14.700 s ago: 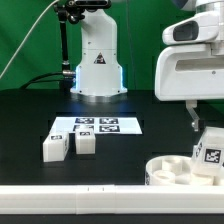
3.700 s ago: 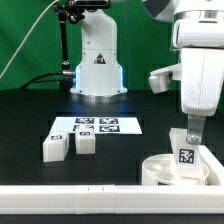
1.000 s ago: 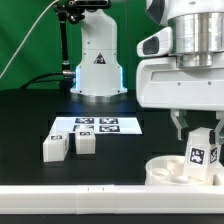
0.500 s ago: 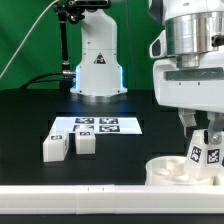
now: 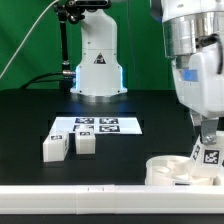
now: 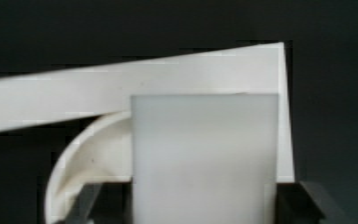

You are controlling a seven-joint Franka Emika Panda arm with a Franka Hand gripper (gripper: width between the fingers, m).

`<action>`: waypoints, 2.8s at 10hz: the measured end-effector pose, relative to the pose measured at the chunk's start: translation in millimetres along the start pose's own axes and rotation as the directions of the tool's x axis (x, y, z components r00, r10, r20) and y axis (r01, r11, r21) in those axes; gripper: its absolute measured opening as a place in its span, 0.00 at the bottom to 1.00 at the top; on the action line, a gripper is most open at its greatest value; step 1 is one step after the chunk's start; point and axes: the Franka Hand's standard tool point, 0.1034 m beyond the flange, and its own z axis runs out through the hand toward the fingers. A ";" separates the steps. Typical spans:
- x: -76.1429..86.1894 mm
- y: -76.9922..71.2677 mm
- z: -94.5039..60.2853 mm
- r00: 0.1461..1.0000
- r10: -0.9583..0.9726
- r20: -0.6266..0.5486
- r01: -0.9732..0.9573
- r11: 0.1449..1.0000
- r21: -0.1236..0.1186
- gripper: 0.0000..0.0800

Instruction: Assemble stool

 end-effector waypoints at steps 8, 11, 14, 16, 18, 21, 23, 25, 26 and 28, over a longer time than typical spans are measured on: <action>-8.8 3.4 0.4 0.935 0.354 0.038 -0.353 0.935 -0.014 0.43; -10.9 4.9 1.3 0.939 0.342 0.044 -0.341 0.940 -0.017 0.67; -9.7 10.5 -1.6 0.978 0.207 0.034 -0.204 0.976 -0.076 0.80; 0.4 2.8 -20.8 0.998 -0.027 0.062 0.032 0.996 -0.085 0.81; 12.2 -4.0 -33.6 0.988 -0.131 0.083 0.139 0.986 -0.090 0.81; 11.8 -3.5 -32.0 0.988 -0.131 0.083 0.139 0.986 -0.094 0.81; 12.9 -2.3 -30.8 0.984 -0.158 0.084 0.166 0.981 -0.097 0.81; 30.7 10.2 -24.3 0.868 -0.482 0.119 0.494 0.861 -0.121 0.81; 42.5 13.5 -25.2 0.823 -0.549 0.144 0.566 0.814 -0.132 0.81; 50.8 10.3 -27.7 0.803 -0.578 0.146 0.595 0.790 -0.148 0.81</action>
Offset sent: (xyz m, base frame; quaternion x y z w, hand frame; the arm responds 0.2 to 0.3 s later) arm 0.0006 0.0000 0.0045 0.0002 0.0173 0.1330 0.9910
